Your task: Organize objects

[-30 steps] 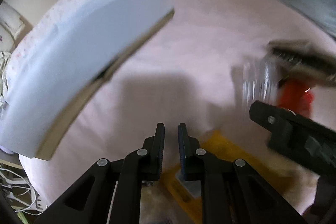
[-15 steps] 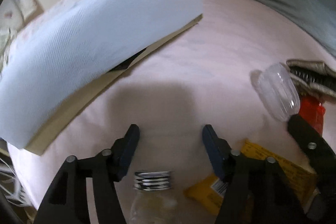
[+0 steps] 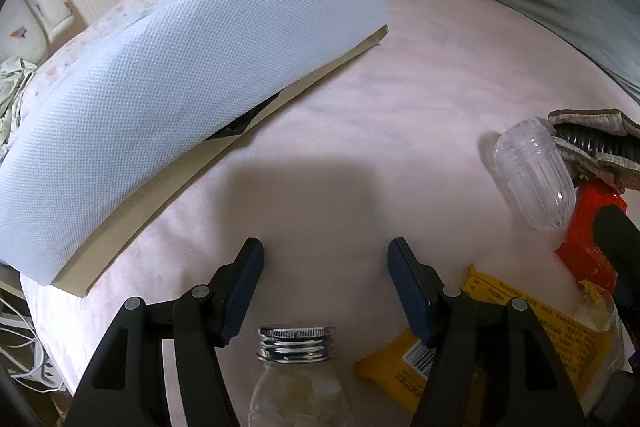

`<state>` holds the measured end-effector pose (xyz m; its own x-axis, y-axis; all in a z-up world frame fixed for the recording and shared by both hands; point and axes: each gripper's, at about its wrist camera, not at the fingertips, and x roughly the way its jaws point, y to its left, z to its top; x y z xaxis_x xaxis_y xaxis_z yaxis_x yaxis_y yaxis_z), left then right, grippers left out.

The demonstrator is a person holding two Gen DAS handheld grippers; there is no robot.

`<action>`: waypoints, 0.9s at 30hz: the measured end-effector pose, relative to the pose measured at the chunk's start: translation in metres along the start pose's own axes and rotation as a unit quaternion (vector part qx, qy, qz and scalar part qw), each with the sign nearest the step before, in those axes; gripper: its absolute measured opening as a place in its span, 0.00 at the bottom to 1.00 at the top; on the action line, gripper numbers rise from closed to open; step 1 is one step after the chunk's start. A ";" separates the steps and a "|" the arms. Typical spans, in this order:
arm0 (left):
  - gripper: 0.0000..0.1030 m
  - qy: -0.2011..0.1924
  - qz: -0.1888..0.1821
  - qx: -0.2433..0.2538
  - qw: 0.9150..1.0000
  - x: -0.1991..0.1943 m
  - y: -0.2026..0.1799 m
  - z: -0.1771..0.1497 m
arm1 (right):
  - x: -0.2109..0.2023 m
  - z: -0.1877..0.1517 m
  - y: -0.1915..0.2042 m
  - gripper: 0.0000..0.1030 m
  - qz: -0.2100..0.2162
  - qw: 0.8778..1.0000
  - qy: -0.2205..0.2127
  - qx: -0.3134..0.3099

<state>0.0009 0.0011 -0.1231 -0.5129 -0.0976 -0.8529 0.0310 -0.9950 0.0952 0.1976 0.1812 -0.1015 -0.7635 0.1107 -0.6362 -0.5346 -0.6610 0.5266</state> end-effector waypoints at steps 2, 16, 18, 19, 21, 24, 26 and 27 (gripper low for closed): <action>0.63 0.000 0.000 0.000 1.000 0.000 0.000 0.000 | -0.001 -0.001 -0.003 1.00 0.002 1.000 0.000 0.000; 0.64 0.000 0.000 0.002 1.000 0.000 0.002 0.001 | 0.005 0.000 0.001 1.00 0.004 1.000 0.006 -0.007; 0.64 0.001 0.000 0.003 1.000 -0.001 0.003 0.001 | 0.006 0.000 0.001 1.00 0.006 1.000 0.009 -0.010; 0.65 0.002 0.001 0.003 1.000 -0.002 0.003 0.000 | 0.006 0.000 0.001 1.00 0.007 1.000 0.009 -0.010; 0.67 0.003 0.002 0.002 1.000 -0.003 0.005 0.000 | 0.006 0.000 0.001 1.00 0.007 1.000 0.010 -0.011; 0.69 0.006 0.003 0.000 1.000 -0.004 0.009 0.001 | 0.007 0.000 0.001 1.00 0.008 1.000 0.011 -0.012; 0.72 0.006 0.003 -0.002 1.000 -0.005 0.011 0.000 | 0.007 0.000 0.001 1.00 0.009 1.000 0.012 -0.013; 0.73 0.005 0.002 -0.003 1.000 -0.005 0.013 -0.001 | 0.008 0.000 0.001 1.00 0.009 1.000 0.012 -0.013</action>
<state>0.0044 -0.0117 -0.1180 -0.5035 -0.1015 -0.8580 0.0386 -0.9947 0.0950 0.1912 0.1818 -0.1056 -0.7636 0.0802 -0.6407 -0.5106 -0.6823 0.5232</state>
